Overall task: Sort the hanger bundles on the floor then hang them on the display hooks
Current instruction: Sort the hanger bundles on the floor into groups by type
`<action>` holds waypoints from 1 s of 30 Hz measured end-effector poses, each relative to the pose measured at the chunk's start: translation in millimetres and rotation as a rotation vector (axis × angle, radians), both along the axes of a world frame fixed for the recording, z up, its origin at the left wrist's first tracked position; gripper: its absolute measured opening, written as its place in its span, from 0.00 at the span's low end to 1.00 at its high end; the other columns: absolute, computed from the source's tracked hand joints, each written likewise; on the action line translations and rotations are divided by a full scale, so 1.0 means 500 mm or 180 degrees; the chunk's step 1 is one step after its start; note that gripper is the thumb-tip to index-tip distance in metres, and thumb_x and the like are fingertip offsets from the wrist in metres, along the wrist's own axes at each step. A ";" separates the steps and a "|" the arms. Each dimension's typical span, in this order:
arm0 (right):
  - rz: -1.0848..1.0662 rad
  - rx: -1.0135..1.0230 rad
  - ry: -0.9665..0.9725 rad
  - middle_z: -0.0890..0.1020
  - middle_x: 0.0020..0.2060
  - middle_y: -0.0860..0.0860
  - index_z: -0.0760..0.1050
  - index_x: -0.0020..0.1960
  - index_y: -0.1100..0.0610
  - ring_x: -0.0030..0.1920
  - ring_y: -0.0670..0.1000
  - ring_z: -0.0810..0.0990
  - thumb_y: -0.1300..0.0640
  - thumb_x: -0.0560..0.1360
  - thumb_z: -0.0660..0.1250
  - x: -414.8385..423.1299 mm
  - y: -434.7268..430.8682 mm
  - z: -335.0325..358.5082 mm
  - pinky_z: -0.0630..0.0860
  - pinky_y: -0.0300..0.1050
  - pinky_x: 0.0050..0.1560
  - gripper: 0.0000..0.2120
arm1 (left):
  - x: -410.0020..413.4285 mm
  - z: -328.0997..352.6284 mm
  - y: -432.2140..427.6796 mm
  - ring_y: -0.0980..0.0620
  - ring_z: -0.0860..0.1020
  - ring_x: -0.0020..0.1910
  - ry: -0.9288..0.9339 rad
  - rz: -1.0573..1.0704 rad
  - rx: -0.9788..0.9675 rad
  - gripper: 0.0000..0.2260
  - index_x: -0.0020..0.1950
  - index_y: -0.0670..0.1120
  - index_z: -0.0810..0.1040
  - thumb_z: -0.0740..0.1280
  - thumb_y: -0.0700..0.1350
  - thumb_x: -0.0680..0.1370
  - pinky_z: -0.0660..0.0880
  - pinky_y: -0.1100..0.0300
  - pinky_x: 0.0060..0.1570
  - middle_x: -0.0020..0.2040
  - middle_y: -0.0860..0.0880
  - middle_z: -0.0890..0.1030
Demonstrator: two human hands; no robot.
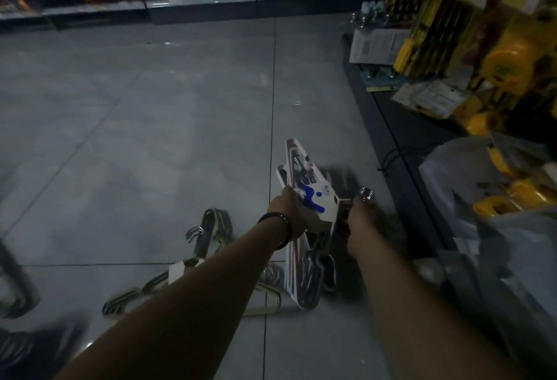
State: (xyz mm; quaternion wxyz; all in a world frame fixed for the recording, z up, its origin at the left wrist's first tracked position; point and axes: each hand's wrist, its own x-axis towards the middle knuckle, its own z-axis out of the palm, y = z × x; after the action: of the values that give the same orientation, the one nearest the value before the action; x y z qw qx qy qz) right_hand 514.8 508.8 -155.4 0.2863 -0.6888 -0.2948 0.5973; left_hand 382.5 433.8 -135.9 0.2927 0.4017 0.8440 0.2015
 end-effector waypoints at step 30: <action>0.4668 0.1332 -0.2658 0.81 0.64 0.58 0.71 0.71 0.54 0.62 0.61 0.80 0.47 0.74 0.71 -0.235 -0.421 -0.019 0.78 0.49 0.59 0.28 | -0.247 -0.005 -0.563 0.46 0.84 0.52 -0.0269 -0.0289 -0.1876 0.19 0.71 0.43 0.75 0.63 0.52 0.84 0.81 0.56 0.49 0.65 0.42 0.81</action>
State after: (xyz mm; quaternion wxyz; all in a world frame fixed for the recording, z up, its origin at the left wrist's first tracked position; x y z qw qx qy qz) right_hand 397.5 298.1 -164.8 -0.1817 -0.4211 -0.8488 0.2630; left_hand 259.0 152.4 -138.3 0.4403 0.3280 0.8344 -0.0489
